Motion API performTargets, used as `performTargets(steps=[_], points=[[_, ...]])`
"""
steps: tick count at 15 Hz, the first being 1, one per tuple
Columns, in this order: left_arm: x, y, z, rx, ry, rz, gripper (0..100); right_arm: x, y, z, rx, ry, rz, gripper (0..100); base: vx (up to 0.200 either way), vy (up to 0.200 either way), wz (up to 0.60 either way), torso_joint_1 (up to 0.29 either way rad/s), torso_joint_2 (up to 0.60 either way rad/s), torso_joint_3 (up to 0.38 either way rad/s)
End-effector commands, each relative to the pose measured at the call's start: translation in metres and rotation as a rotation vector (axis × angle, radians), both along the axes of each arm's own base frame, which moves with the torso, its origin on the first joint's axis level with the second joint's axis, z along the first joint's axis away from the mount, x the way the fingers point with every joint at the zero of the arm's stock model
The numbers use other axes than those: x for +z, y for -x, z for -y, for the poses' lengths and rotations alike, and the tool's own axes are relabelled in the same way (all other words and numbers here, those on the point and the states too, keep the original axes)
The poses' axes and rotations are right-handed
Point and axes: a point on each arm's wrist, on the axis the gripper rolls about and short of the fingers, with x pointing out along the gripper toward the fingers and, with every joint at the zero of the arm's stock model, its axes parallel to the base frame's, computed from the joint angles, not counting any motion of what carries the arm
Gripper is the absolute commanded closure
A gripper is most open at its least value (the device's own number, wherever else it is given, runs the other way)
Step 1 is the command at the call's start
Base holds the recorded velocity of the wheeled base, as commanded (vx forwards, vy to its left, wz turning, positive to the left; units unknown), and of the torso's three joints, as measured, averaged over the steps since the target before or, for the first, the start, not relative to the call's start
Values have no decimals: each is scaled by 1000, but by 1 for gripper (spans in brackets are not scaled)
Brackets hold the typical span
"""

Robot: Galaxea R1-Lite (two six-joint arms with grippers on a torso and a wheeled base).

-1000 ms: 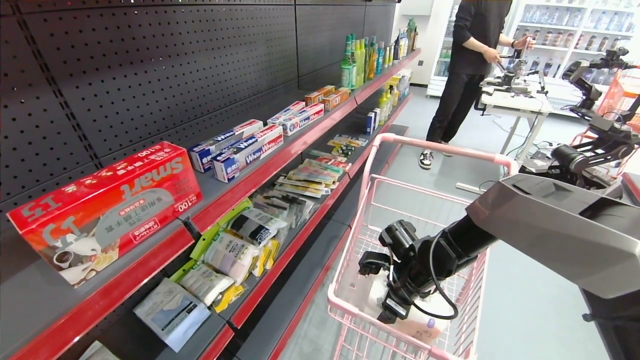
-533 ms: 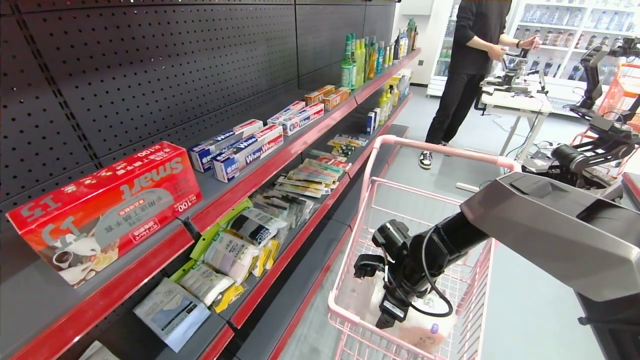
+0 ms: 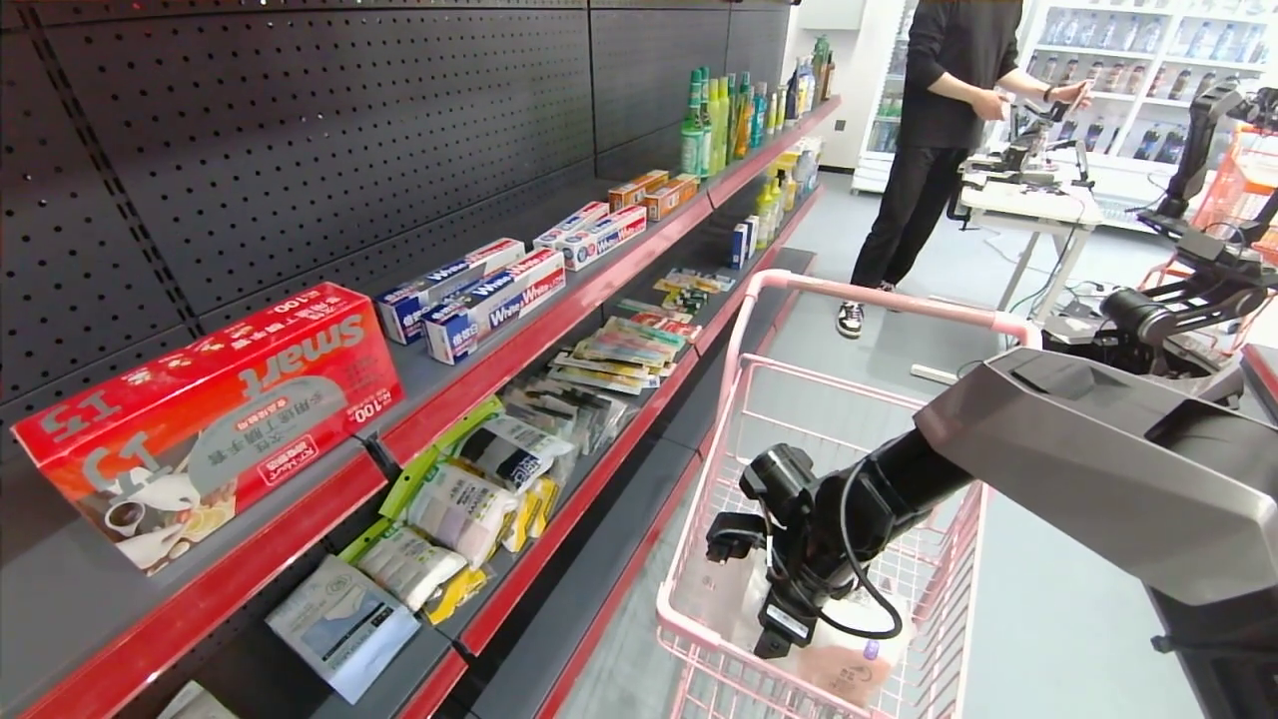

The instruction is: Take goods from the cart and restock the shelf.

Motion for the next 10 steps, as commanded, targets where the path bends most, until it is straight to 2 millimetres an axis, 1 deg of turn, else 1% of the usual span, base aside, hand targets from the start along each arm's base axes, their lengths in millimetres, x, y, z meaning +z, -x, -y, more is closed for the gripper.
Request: performTargets(steps=[1, 4, 5, 10], points=[[0, 0, 0, 1, 0, -1, 0, -2, 2, 0, 1, 5, 10, 0, 0, 0, 0, 0, 0, 0], [0, 0, 0, 1, 0, -1, 0, -6, 4, 1, 0, -3, 32, 0, 0, 0, 0, 0, 0, 0], [0, 0, 0, 1, 0, -1, 0, -7, 5, 1, 1, -3, 32, 100, 0, 0, 0, 0, 0, 0], [0, 0, 0, 1, 0, -1, 0, -9, 7, 3, -17, -17, 42, 100, 0, 0, 0, 0, 0, 0]])
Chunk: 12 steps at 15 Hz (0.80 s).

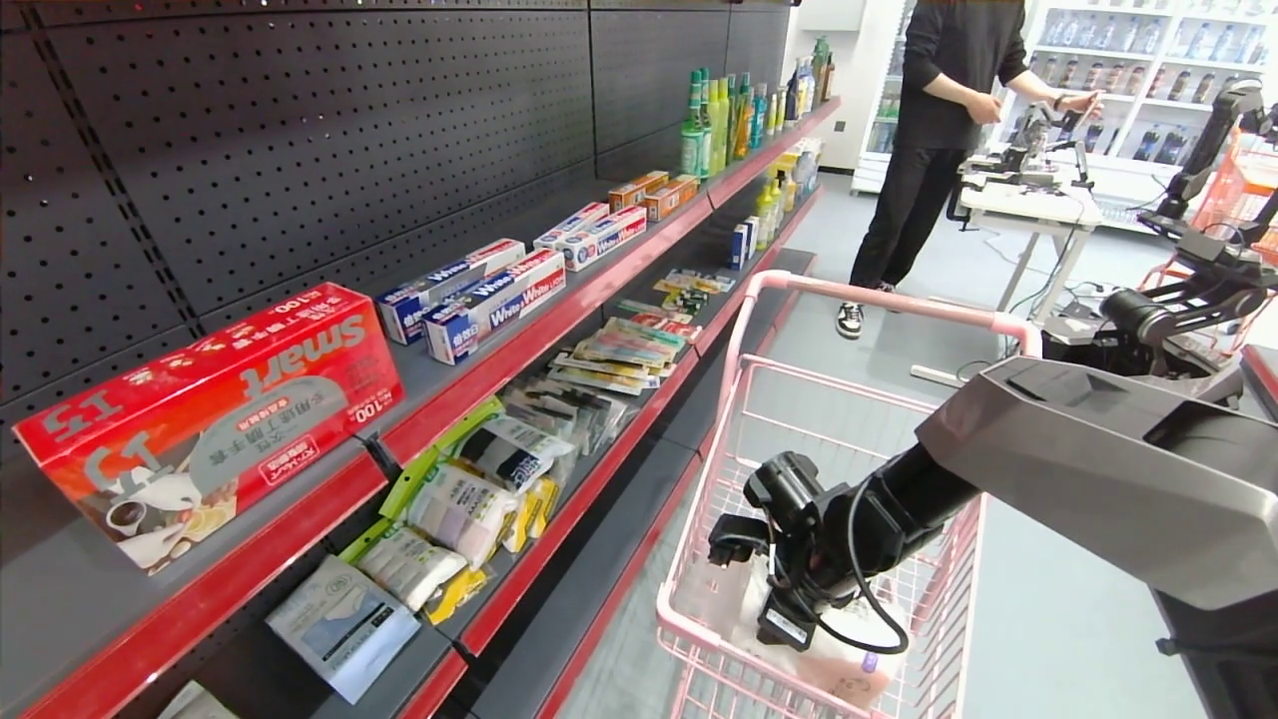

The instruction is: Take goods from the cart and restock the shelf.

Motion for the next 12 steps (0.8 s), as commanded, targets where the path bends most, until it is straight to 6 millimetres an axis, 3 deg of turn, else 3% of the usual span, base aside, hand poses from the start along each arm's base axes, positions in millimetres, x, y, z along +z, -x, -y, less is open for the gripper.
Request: performTargets(steps=[1, 2, 7, 8, 12], points=[[0, 0, 0, 1, 0, -1, 0, 0, 2, 1, -12, 1, -6, 100, 0, 0, 0, 0, 0, 0], [0, 0, 0, 1, 0, -1, 0, 3, 3, 4, -35, 4, -3, 100, 0, 0, 0, 0, 0, 0], [0, 0, 0, 1, 1, 0, 0, 52, -3, 14, -133, -42, 129, 100, 0, 0, 0, 0, 0, 0], [0, 0, 0, 1, 1, 0, 0, 54, -3, 14, -139, -40, 134, 100, 0, 0, 0, 0, 0, 0], [0, 0, 0, 1, 1, 0, 0, 98, -9, 35, -232, -76, 260, 100, 0, 0, 0, 0, 0, 0]])
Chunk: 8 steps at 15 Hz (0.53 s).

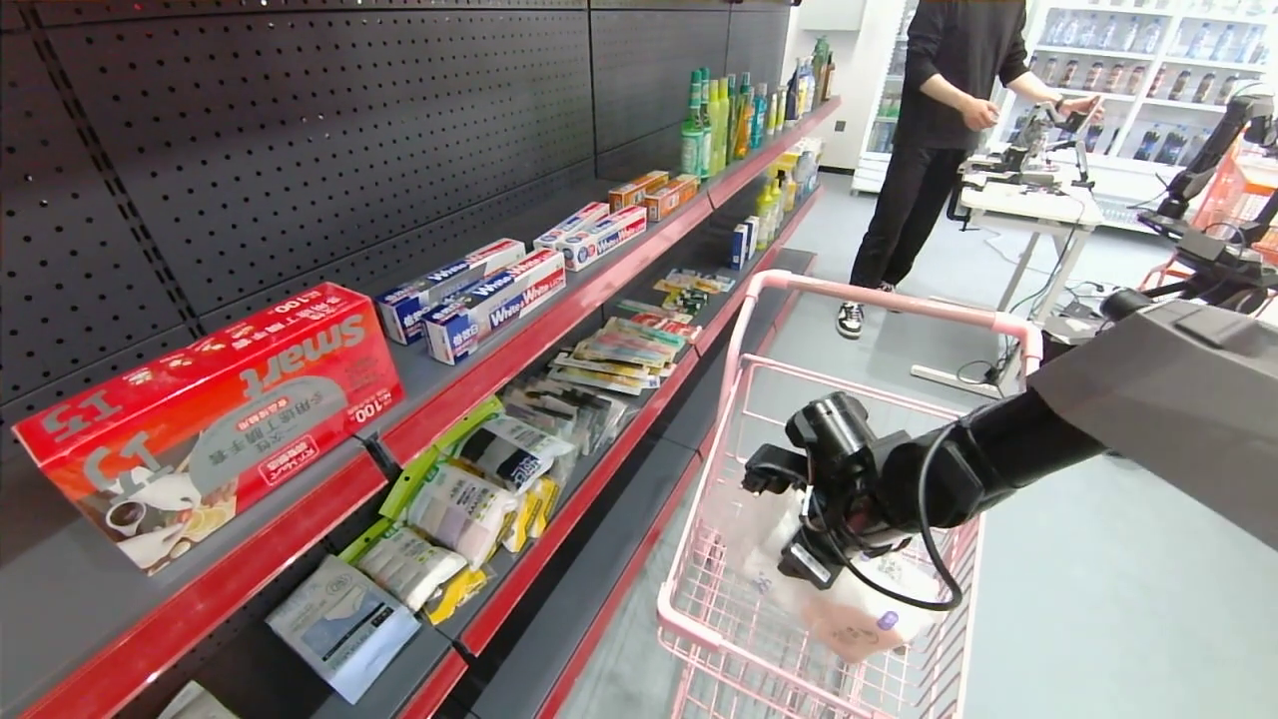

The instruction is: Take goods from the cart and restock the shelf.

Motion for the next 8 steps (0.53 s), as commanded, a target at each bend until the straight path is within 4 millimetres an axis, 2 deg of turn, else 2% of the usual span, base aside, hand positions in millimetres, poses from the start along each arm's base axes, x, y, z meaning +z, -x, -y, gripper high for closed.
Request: performTargets(steps=[1, 5, 8], points=[[0, 0, 0, 1, 0, -1, 0, 36, -2, 12, -45, -33, 100, 100, 0, 0, 0, 0, 0, 0], [0, 0, 0, 1, 2, -1, 0, 101, 11, 23, -132, -163, 269, 100, 0, 0, 0, 0, 0, 0], [0, 0, 0, -1, 0, -1, 0, 137, 30, 33, -186, -145, 390, 100, 0, 0, 0, 0, 0, 0]])
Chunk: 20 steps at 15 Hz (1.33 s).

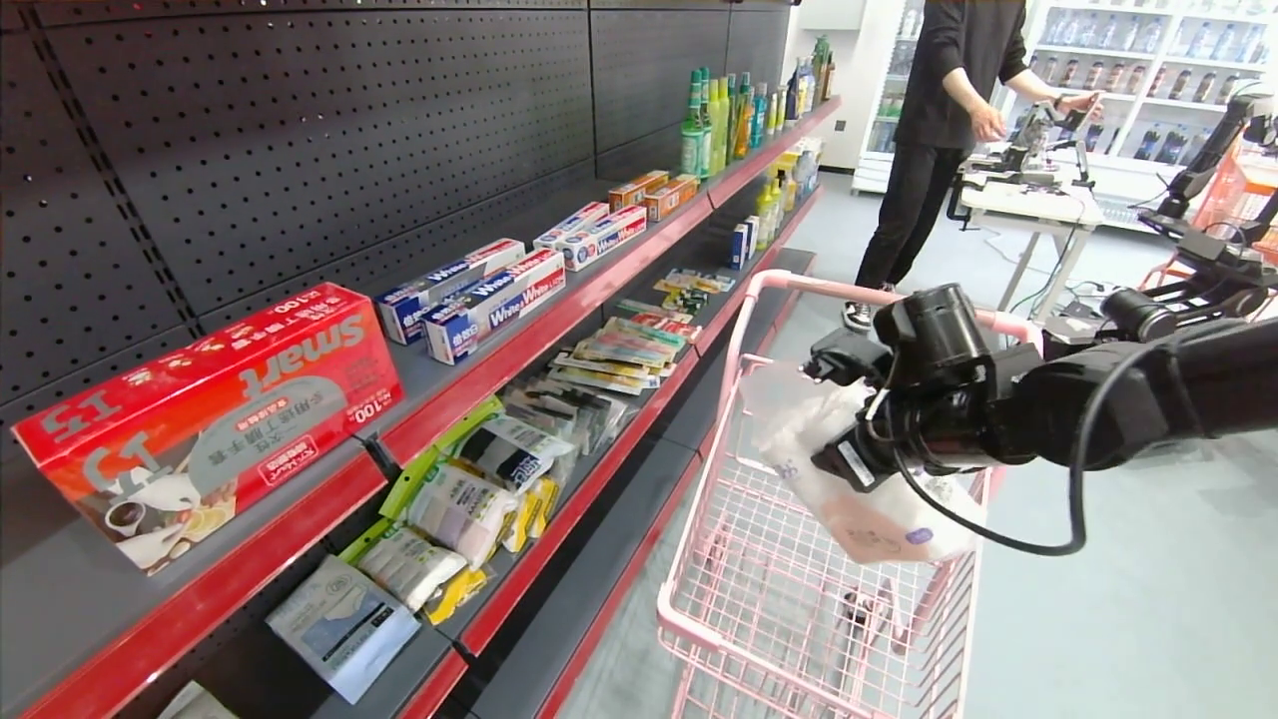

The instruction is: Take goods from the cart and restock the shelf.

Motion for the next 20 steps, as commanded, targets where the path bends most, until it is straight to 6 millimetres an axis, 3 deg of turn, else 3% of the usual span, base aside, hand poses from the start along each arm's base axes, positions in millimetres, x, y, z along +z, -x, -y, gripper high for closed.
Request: performTargets(steps=[1, 5, 13, 17, 20], points=[[0, 0, 0, 0, 0, -1, 0, 41, 25, 11, -47, 2, 126, 100, 0, 0, 0, 0, 0, 0], [0, 0, 0, 0, 0, -1, 0, 70, 66, 31, -63, 19, 209, 100, 0, 0, 0, 0, 0, 0], [0, 0, 0, 0, 0, -1, 0, 88, 135, 66, -114, 27, 315, 100, 0, 0, 0, 0, 0, 0], [0, 0, 0, 0, 1, 0, 0, 87, 153, 79, -129, 51, 336, 100, 0, 0, 0, 113, -247, -129], [0, 0, 0, 0, 1, 0, 0, 87, 156, 84, -137, 70, 341, 100, 0, 0, 0, 177, -378, -201]])
